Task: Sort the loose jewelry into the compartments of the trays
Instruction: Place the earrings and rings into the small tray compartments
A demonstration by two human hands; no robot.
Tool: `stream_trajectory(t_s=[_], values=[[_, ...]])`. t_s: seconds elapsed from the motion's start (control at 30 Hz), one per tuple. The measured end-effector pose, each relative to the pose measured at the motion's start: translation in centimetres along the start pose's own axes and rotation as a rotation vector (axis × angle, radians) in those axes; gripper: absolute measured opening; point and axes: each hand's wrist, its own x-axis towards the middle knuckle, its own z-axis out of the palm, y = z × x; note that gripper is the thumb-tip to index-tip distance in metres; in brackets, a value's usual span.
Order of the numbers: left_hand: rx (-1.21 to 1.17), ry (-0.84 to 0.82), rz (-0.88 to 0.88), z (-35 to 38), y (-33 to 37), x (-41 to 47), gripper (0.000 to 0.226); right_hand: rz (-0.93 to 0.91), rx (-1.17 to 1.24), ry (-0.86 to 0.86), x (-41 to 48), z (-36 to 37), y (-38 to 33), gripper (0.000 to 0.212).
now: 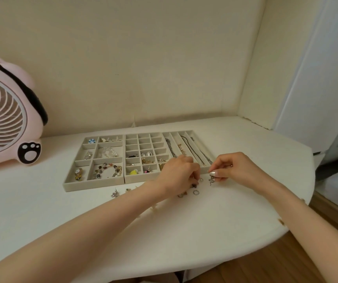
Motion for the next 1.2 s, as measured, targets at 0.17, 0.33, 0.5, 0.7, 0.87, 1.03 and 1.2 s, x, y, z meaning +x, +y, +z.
stream_trajectory(t_s=[0.17, 0.33, 0.5, 0.7, 0.87, 1.03, 1.2], values=[[-0.080, 0.069, -0.018, -1.5, -0.9, 0.1, 0.011, -0.018, 0.065, 0.023, 0.7, 0.3, -0.5, 0.015], [-0.151, 0.184, -0.161, -5.2, -4.4, 1.4, 0.007, -0.038, 0.139, 0.072, 2.6, 0.9, -1.6, 0.011], [-0.134, 0.107, -0.362, -6.2, -8.8, 2.1, 0.007, -0.069, 0.157, 0.099, 5.1, 2.4, -2.9, 0.010], [-0.167, 0.034, -0.411, -4.3, -10.5, 2.5, 0.008, -0.080, 0.142, 0.104, 8.1, 4.5, -3.7, 0.016], [-0.106, -0.010, -0.388, -3.1, -10.4, 2.7, 0.010, -0.056, 0.143, 0.108, 9.5, 5.8, -4.1, 0.012], [-0.004, -0.019, -0.391, -3.2, -11.4, 1.9, 0.012, -0.041, 0.109, 0.113, 10.6, 6.8, -4.6, 0.006], [0.014, 0.041, -0.406, -4.4, -12.1, 1.1, 0.016, -0.036, 0.037, 0.097, 11.8, 8.2, -5.1, 0.004]])
